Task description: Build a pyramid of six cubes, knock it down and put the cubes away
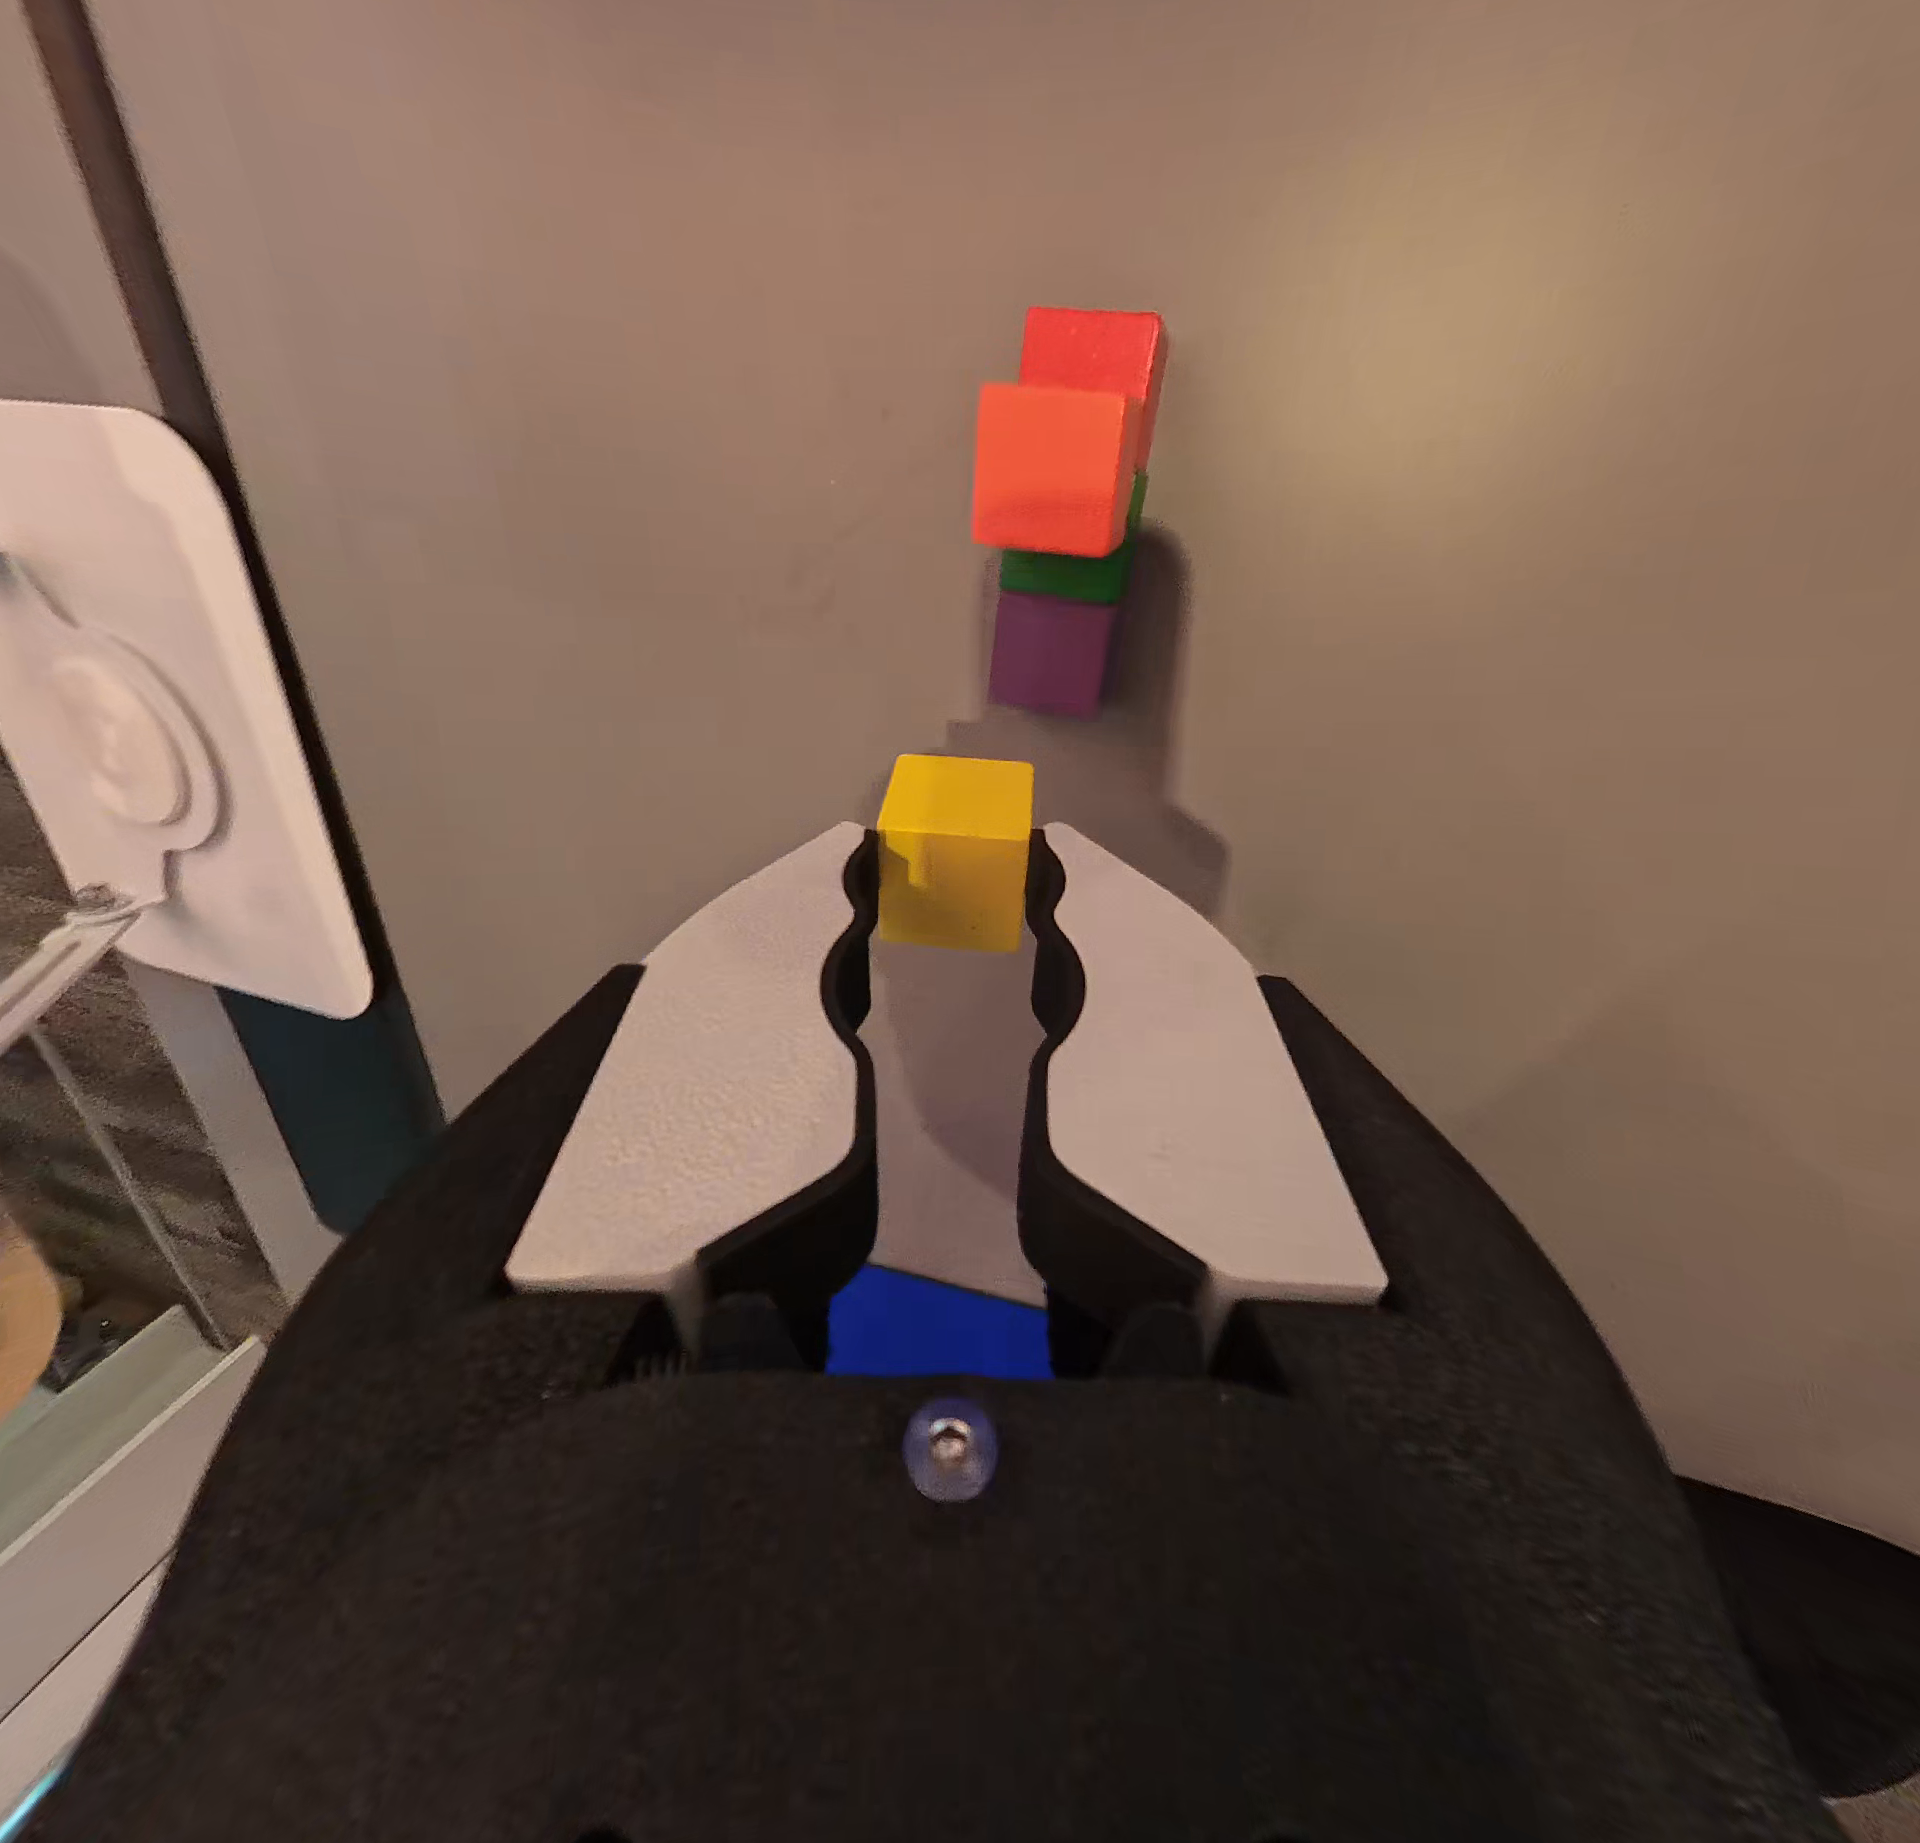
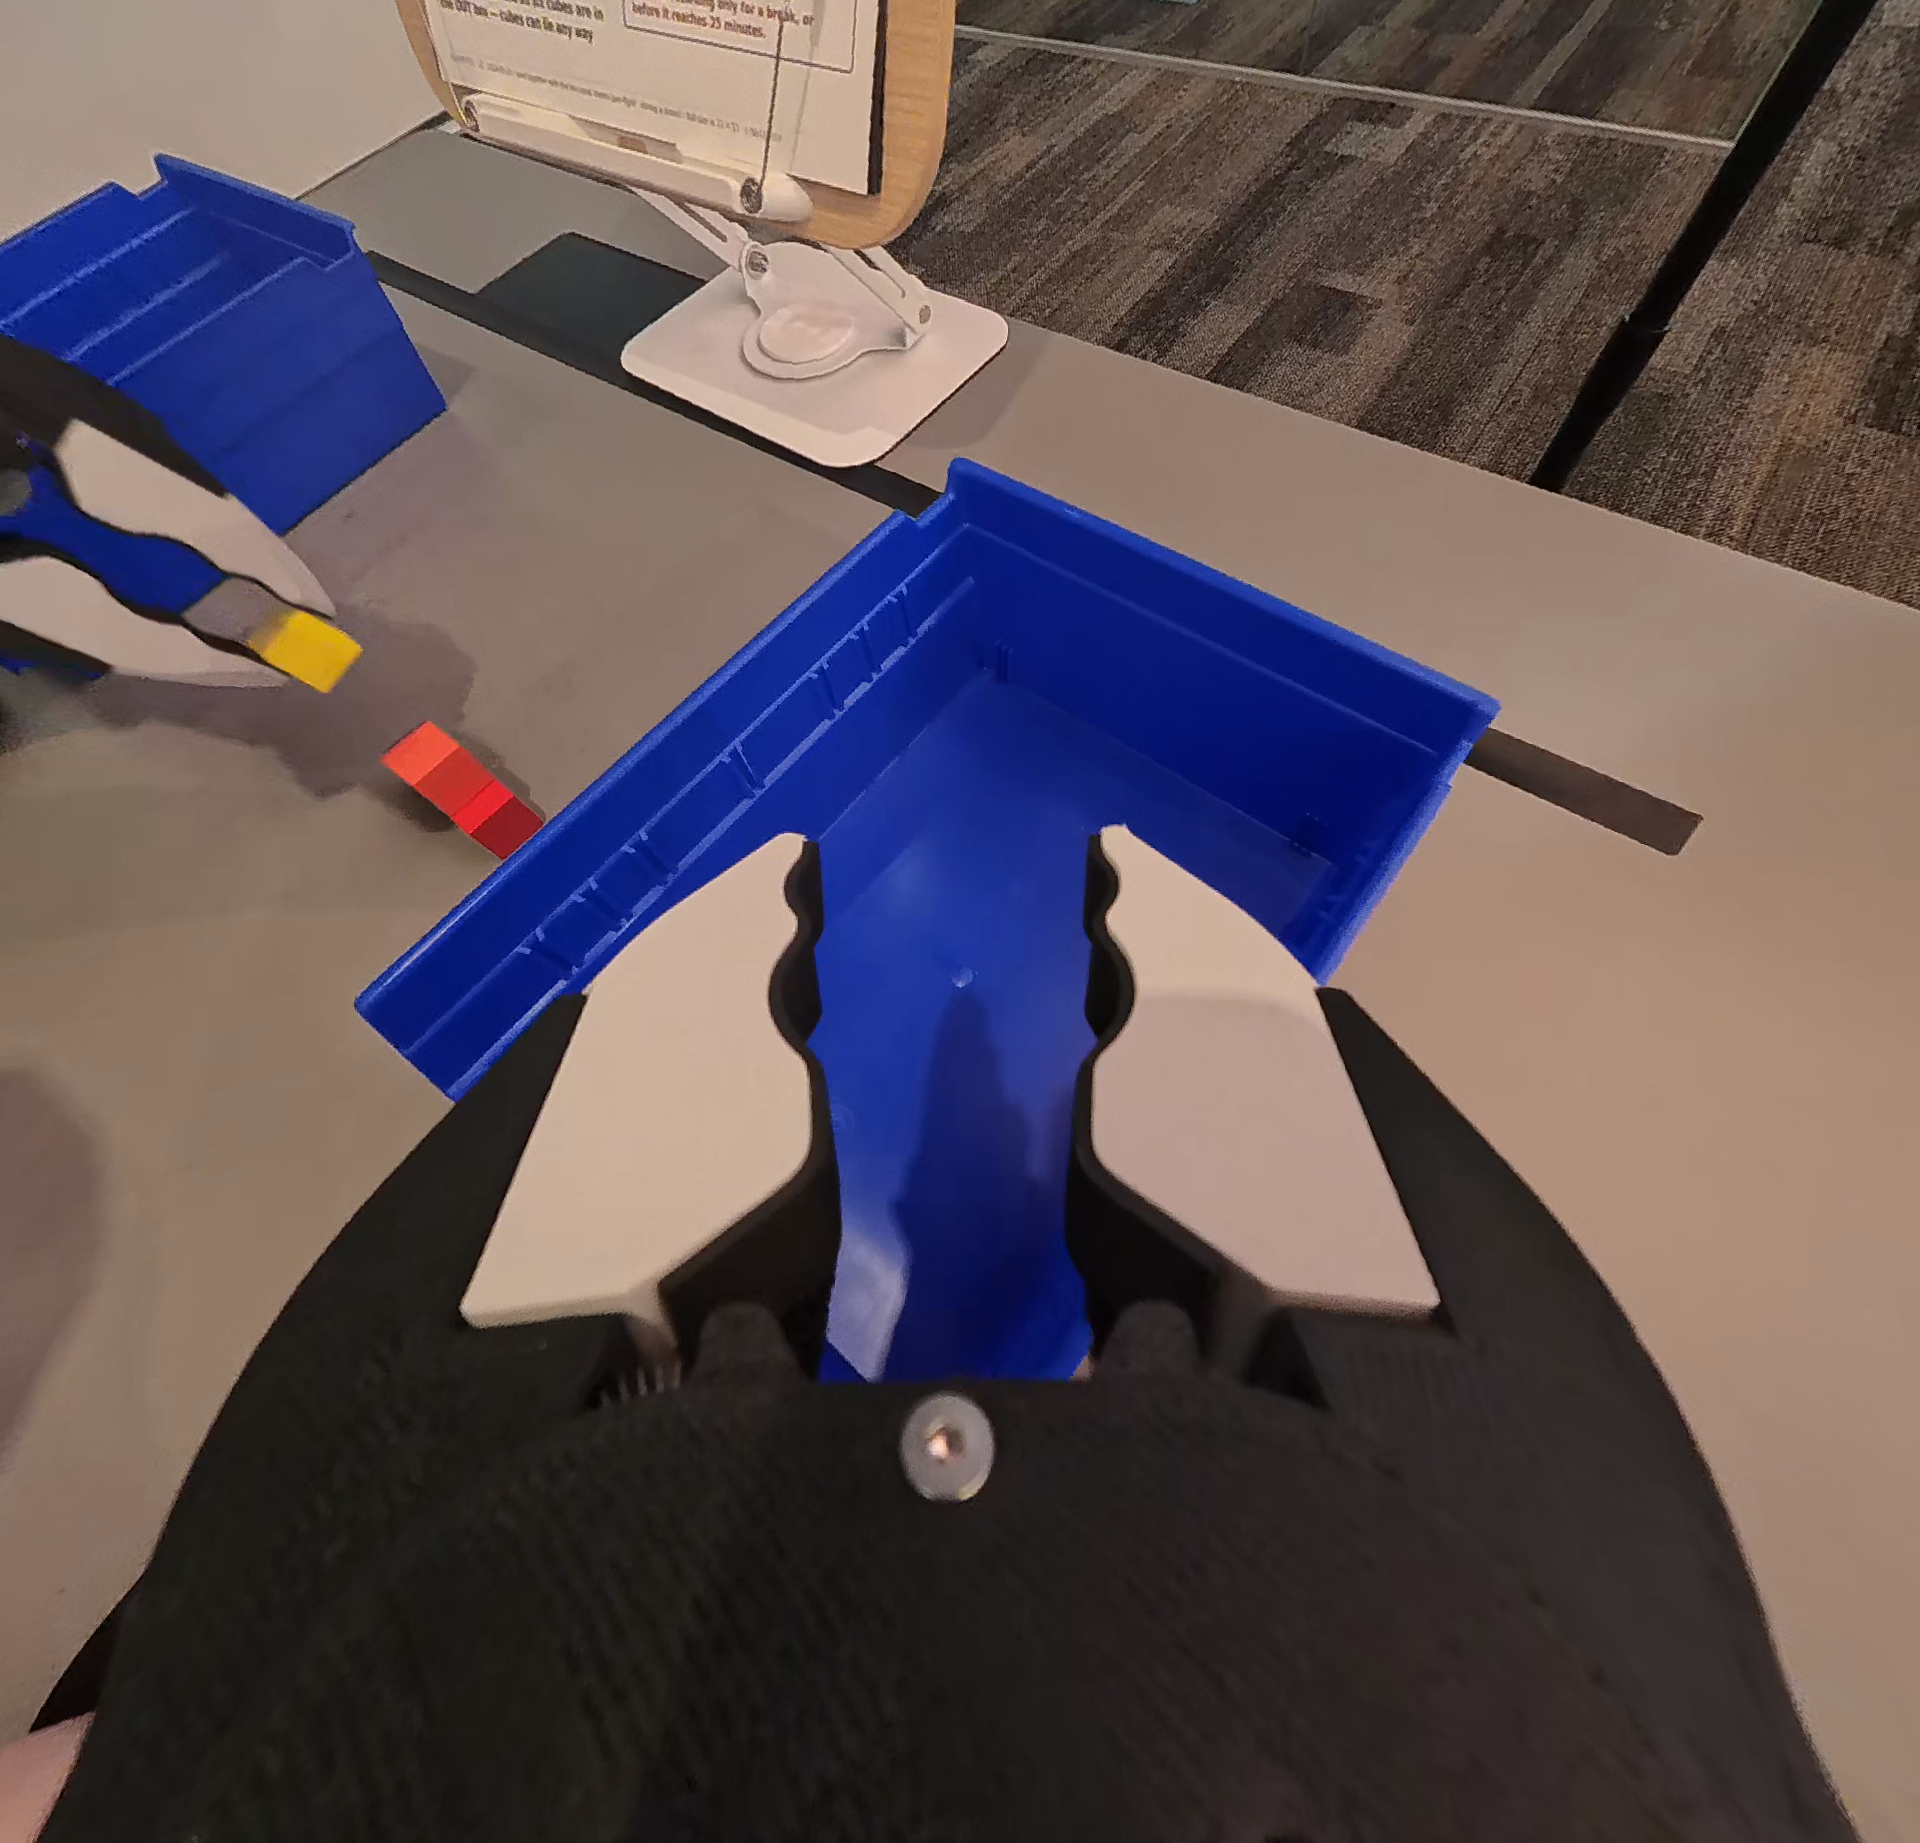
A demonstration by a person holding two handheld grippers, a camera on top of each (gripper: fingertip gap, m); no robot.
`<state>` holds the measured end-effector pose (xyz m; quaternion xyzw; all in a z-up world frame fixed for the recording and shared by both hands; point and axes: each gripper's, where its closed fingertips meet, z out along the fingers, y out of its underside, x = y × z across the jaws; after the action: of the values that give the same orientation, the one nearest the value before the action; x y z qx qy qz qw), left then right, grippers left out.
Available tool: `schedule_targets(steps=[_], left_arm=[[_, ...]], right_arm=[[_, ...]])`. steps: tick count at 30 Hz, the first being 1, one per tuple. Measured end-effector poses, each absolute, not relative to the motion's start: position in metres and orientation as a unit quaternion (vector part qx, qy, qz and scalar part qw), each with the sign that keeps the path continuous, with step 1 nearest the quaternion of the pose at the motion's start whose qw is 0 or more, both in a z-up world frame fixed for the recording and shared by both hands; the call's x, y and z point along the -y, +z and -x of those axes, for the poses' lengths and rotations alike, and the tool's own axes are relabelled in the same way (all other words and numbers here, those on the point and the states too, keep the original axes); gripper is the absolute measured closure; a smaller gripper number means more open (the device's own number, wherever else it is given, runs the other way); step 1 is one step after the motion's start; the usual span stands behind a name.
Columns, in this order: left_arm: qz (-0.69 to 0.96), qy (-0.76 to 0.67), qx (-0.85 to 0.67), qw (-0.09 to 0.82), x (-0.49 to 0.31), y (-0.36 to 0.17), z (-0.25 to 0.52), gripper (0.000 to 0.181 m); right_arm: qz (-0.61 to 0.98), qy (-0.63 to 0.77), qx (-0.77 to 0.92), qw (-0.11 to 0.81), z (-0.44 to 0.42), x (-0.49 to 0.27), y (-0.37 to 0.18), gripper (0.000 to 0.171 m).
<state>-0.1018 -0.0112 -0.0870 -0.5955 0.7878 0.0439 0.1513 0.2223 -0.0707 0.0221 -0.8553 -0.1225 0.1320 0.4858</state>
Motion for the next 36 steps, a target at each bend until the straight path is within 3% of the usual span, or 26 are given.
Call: schedule_targets(steps=[31, 36], left_arm=[[0.592, 0.031, -0.801, 0.085, 0.028, -0.124, 0.072, 0.154], [0.593, 0.001, -0.799, 0.094, 0.032, -0.115, 0.067, 0.132]], right_arm=[[0.851, 0.148, 0.115, 0.491, -0.229, 0.074, 0.020, 0.122], [0.851, 0.151, 0.114, 0.489, -0.229, 0.074, 0.019, 0.121]])
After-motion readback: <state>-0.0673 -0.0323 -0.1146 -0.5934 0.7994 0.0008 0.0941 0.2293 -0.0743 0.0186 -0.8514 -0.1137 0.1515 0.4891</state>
